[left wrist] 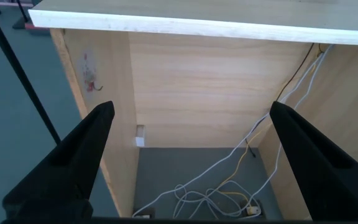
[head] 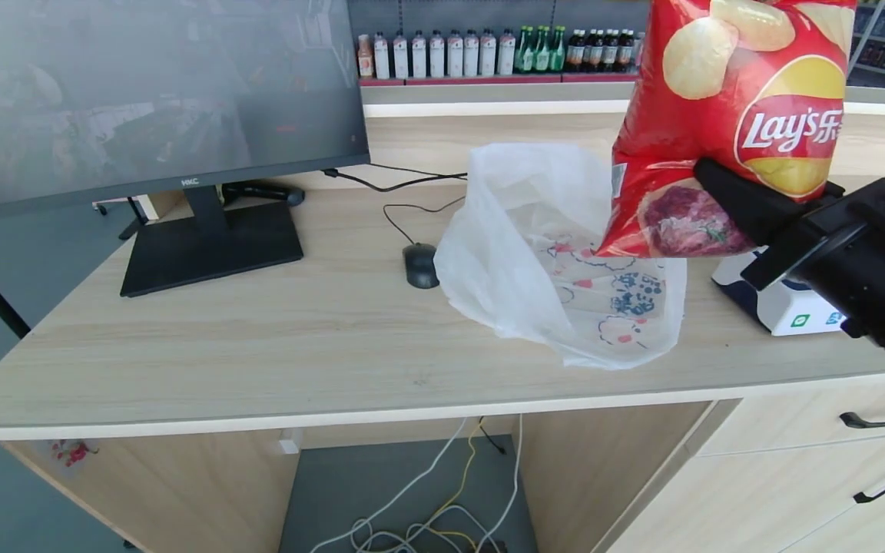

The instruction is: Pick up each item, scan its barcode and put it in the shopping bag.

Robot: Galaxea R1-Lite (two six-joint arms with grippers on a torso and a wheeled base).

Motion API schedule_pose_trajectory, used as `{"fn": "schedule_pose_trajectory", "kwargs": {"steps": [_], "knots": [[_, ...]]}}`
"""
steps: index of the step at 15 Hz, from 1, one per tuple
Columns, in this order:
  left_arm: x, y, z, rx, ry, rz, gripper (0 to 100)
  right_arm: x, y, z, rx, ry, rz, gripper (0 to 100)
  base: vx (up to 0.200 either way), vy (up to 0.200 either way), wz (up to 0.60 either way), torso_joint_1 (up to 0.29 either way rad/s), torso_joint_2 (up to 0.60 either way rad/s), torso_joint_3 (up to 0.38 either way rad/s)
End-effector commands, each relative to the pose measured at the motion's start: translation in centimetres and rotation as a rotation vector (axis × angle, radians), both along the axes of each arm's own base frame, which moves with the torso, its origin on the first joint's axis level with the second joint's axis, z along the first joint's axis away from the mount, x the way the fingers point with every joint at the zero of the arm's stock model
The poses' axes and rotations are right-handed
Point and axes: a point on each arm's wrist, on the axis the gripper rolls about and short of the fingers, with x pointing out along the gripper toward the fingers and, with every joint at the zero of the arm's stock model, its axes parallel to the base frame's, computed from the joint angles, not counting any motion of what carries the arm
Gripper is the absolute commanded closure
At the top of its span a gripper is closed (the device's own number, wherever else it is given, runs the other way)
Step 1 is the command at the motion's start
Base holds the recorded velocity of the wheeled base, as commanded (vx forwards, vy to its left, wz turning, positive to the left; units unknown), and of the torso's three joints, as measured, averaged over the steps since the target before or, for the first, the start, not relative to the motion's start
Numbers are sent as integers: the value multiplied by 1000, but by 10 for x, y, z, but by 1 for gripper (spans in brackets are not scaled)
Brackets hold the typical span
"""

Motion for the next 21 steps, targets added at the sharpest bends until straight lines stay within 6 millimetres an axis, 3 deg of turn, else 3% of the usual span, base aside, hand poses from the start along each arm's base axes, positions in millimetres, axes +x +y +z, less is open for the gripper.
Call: {"fn": "schedule_pose_trajectory", "kwargs": {"steps": [1,3,7,10,17,21], "knots": [[0,0,0,0,0,1,0,7,4,0,-2,4,8,100,0,0,0,0,0,0],[0,0,0,0,0,1,0,11,10,-8,-26,27,49,100,0,0,0,0,0,0],[0,0,0,0,0,-1,0,44,29,-14,-46,50,111,100,0,0,0,0,0,0],[0,0,0,0,0,-1,0,53,46,-16,-48,48,155,100,0,0,0,0,0,0],[0,0,0,0,0,-1,0,71,47,-24,-53,73,125,100,0,0,0,0,0,0],[0,0,0,0,0,1,0,82,30,-29,-54,93,63,100,0,0,0,0,0,0]]}}
